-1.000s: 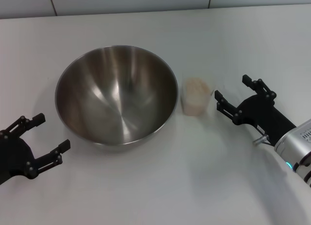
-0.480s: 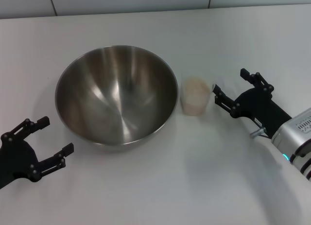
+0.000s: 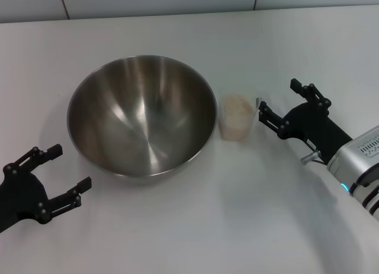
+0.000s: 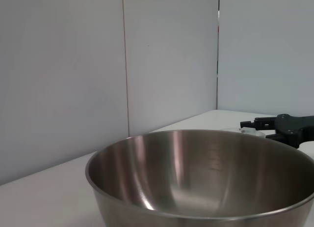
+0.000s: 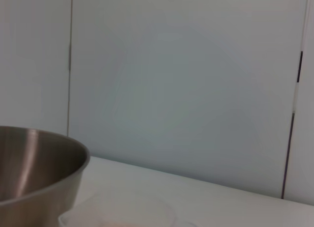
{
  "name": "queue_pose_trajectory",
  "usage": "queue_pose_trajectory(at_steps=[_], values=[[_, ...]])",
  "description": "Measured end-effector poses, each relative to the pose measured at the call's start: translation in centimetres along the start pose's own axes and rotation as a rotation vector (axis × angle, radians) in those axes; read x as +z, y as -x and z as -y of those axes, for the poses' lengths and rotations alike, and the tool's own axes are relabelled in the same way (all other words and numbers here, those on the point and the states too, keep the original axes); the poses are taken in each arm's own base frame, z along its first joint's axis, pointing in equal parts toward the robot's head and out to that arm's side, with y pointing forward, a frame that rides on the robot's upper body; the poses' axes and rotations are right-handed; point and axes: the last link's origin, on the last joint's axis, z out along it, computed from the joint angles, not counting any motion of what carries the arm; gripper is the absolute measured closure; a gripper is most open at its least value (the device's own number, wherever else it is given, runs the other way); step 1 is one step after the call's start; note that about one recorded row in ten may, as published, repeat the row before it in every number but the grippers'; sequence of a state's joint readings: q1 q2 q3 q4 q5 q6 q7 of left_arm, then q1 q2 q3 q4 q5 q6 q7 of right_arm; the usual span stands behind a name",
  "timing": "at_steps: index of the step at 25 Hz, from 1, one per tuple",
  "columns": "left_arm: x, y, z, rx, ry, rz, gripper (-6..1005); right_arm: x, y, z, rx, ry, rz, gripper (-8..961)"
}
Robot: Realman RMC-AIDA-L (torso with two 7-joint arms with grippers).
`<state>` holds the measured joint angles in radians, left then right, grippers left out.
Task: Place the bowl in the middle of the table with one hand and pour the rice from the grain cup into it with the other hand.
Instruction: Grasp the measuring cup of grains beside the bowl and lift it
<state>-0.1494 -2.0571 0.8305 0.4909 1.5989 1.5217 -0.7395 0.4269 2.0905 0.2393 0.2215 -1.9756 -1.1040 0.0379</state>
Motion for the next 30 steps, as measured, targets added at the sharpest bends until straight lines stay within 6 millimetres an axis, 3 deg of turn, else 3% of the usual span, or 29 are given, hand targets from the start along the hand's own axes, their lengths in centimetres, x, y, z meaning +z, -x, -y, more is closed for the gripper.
queue_pose_trajectory(at_steps=[8, 19, 22, 27, 30], values=[[-0.03, 0.00, 0.03, 0.000, -0.002, 0.000, 131, 0.30, 0.11, -0.25, 0.002, 0.009, -0.002, 215], [0.17, -0.16, 0.06, 0.004, 0.006, -0.005, 131, 0.31, 0.17, -0.17, -0.004, 0.010, 0.002, 425], [0.22, -0.20, 0.08, 0.005, 0.007, -0.006, 131, 0.24, 0.13, -0.15, -0.005, 0.009, 0.001, 669], [0.23, -0.23, 0.06, 0.005, 0.009, -0.009, 131, 0.18, 0.17, -0.13, -0.007, 0.009, 0.006, 889], [0.19, -0.23, 0.06, 0.005, 0.008, -0.009, 131, 0.14, 0.35, -0.18, -0.008, 0.012, 0.020, 915]])
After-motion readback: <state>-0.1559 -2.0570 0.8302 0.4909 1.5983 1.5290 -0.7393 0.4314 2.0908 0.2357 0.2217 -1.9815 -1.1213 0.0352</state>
